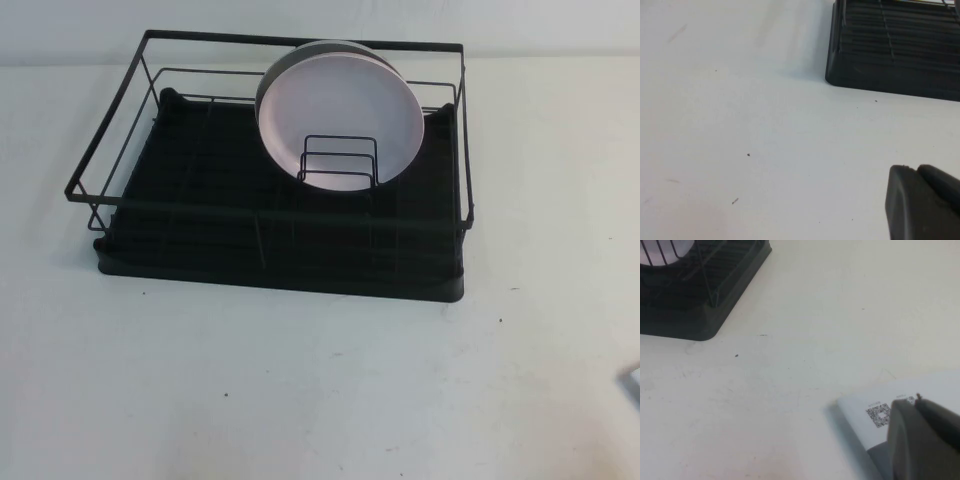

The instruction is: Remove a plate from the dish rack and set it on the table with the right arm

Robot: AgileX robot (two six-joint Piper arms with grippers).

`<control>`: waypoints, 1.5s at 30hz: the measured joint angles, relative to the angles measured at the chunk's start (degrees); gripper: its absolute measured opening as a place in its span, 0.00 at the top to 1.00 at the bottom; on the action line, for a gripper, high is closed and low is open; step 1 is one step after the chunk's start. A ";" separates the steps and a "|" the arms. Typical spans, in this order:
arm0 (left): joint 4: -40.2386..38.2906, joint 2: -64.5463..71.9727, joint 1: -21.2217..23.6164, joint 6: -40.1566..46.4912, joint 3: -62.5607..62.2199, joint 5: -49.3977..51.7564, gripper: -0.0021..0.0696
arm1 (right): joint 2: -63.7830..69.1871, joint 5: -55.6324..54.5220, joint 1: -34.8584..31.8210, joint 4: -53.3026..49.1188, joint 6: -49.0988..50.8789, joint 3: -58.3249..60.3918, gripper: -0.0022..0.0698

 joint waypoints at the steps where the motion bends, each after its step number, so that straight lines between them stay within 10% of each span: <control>1: 0.00 0.00 0.00 0.00 0.00 0.00 0.98 | 0.00 0.00 0.00 0.00 0.00 0.00 1.00; 45: 0.00 0.00 0.00 0.00 0.00 0.00 0.98 | 0.00 0.00 0.00 1.15 0.00 0.00 1.00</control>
